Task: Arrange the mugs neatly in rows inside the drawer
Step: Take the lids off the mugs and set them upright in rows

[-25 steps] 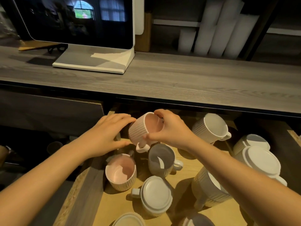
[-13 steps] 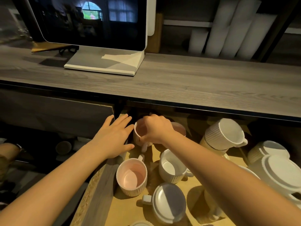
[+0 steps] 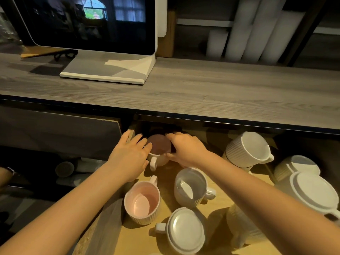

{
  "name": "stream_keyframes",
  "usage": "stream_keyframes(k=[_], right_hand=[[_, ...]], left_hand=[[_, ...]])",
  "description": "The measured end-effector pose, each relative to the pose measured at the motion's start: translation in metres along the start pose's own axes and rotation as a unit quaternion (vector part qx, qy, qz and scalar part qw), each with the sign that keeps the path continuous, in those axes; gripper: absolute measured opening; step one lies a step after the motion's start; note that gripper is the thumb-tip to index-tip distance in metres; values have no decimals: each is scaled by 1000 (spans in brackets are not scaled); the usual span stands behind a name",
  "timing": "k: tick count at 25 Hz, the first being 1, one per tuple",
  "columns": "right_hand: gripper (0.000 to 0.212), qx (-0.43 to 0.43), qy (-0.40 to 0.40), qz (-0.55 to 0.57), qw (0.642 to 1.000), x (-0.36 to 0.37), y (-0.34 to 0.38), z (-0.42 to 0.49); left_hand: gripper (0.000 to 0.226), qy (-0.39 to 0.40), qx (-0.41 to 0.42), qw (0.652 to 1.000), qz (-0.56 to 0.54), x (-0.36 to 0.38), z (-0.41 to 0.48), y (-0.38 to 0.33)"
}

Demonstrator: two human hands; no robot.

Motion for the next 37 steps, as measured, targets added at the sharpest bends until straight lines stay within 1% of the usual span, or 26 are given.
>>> stream_keyframes(k=[3,6,9,11,13,15,17,19,21,24,26,30,35,37], right_hand=[[40,-15,-10,28,999,-28,-15,-54],[37,34,-21,20,999,-60,-41,-105],[35,95,-45,-13,994,-85,-72,-139],[40,131,-63,-42,988,-97,-93,-155],[53,164,-52,-54,984,-96,-117,-163],[65,181,-21,-9,983,-83,-139,-162],[71,184,4,63,981,-69,-155,-157],[74,184,11,104,977,-60,-164,-149],[75,185,1,113,976,-57,-167,-145],[76,185,-45,94,977,-58,-166,-146],[75,186,-69,87,976,-60,-164,-151],[68,187,-96,123,970,-72,-153,-164],[58,169,-115,242,949,-92,-138,-176],[62,146,-88,292,941,-97,-134,-181]], left_hand=[[54,9,36,997,-65,-10,-4,-19],[56,2,85,986,-141,-33,-8,-45],[55,-32,132,968,-211,-55,-7,-75],[55,-33,154,956,-247,-63,-2,-97],[60,-8,158,946,-282,-63,7,-118],[65,30,142,931,-334,-59,15,-137],[71,52,132,915,-379,-58,21,-155],[76,58,130,901,-411,-60,25,-170],[79,57,122,885,-445,-60,30,-179],[79,49,107,866,-486,-58,33,-183],[77,38,110,859,-498,-56,31,-184],[79,3,108,844,-525,-54,26,-177],[82,-50,130,811,-569,-76,17,-168],[82,-65,136,805,-574,-86,14,-162]])
Point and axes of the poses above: each hand's wrist, its own z-axis towards the middle knuckle, its own x-axis out of the palm, y = z × x, the point moved 7 cm from there along z, towards the middle knuckle, and after that the axes turned 8 degrees about -x, right-handed, at the moved point
